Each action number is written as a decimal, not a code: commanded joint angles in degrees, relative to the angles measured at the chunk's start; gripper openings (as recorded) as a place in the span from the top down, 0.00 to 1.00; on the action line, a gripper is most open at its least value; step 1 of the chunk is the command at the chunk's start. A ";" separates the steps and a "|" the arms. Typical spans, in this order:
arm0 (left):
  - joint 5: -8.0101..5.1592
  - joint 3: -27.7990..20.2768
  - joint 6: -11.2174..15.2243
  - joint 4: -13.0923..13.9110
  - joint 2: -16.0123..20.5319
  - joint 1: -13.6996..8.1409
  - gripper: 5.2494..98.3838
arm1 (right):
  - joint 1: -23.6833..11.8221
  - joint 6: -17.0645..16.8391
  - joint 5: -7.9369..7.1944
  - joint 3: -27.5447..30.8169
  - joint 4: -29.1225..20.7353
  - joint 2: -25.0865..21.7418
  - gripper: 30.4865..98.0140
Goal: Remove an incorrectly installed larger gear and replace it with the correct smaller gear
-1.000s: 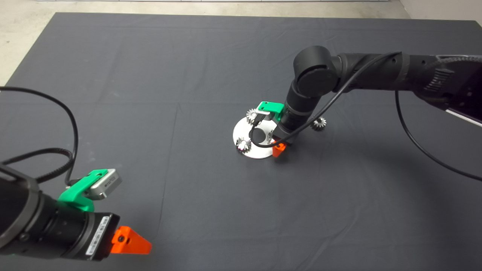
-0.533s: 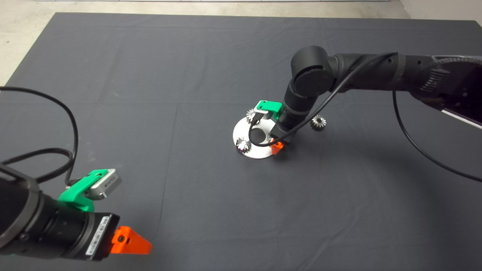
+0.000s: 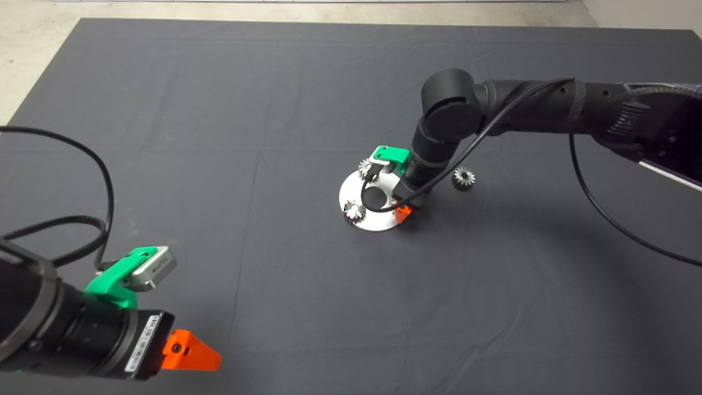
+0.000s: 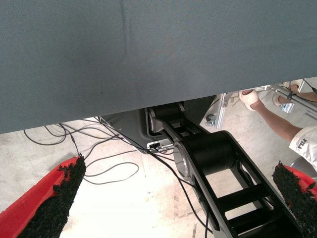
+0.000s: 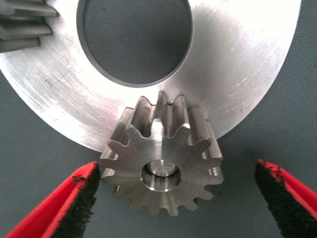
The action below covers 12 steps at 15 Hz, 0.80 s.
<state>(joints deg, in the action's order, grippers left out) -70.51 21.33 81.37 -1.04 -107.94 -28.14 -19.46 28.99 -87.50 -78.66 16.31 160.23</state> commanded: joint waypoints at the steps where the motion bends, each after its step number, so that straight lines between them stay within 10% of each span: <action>1: -0.07 -0.96 -0.16 1.21 0.22 -0.63 0.01 | -0.56 -0.16 -7.50 -1.22 2.50 1.86 0.25; 12: -0.07 -0.96 -0.16 1.21 0.22 -0.61 0.01 | -0.50 -0.16 -7.50 -1.39 3.02 2.42 0.41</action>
<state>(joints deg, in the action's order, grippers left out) -70.51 21.33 81.37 -1.04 -107.89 -28.16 -18.88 28.99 -87.48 -79.96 17.12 162.12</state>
